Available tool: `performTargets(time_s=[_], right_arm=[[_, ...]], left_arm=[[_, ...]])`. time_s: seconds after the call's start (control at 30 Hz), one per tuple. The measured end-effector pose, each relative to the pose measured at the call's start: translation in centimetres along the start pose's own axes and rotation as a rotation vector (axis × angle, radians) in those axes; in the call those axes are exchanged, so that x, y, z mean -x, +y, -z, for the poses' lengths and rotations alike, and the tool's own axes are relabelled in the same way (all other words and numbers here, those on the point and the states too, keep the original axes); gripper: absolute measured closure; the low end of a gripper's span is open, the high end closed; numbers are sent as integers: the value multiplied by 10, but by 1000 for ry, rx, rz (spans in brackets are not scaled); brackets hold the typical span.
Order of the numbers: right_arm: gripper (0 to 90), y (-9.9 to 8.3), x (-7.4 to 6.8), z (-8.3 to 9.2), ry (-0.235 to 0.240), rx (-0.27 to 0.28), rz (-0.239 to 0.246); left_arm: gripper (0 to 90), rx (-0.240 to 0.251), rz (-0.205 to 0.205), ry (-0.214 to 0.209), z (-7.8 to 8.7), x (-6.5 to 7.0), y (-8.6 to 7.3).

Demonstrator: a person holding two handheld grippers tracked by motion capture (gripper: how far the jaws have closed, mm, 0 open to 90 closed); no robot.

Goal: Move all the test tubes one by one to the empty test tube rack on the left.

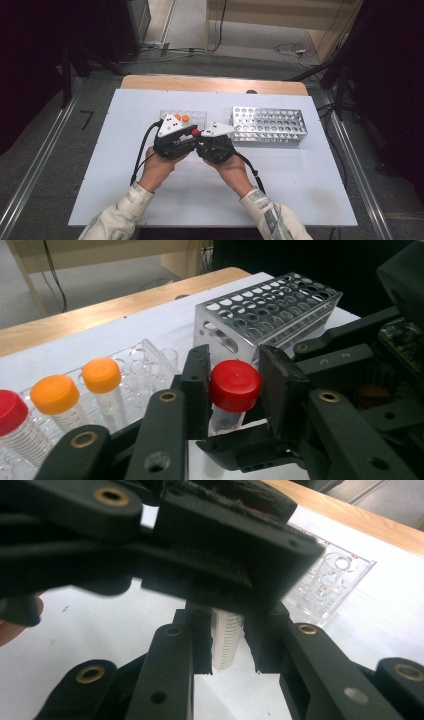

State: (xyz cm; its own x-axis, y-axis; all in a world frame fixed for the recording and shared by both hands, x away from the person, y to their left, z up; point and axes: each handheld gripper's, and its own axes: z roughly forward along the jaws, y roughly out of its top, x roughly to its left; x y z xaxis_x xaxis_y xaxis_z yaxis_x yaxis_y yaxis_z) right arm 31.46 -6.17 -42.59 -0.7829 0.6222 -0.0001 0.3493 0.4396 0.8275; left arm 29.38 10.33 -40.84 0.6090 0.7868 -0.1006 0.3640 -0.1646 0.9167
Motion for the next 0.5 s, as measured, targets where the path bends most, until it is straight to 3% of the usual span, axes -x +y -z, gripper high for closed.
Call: performTargets(time_s=[0.13, 0.23, 0.5], right_arm=[[710, 0, 0, 1, 5, 2, -2], [553, 0, 1, 1, 14, -3, -6], [312, -12, 13, 7, -7, -35, -21]], left_arm=[[694, 2, 1, -1, 1, 0, 0], [695, 3, 6, 2, 3, -2, 1], [696, 26, 48, 41, 21, -20, 9]])
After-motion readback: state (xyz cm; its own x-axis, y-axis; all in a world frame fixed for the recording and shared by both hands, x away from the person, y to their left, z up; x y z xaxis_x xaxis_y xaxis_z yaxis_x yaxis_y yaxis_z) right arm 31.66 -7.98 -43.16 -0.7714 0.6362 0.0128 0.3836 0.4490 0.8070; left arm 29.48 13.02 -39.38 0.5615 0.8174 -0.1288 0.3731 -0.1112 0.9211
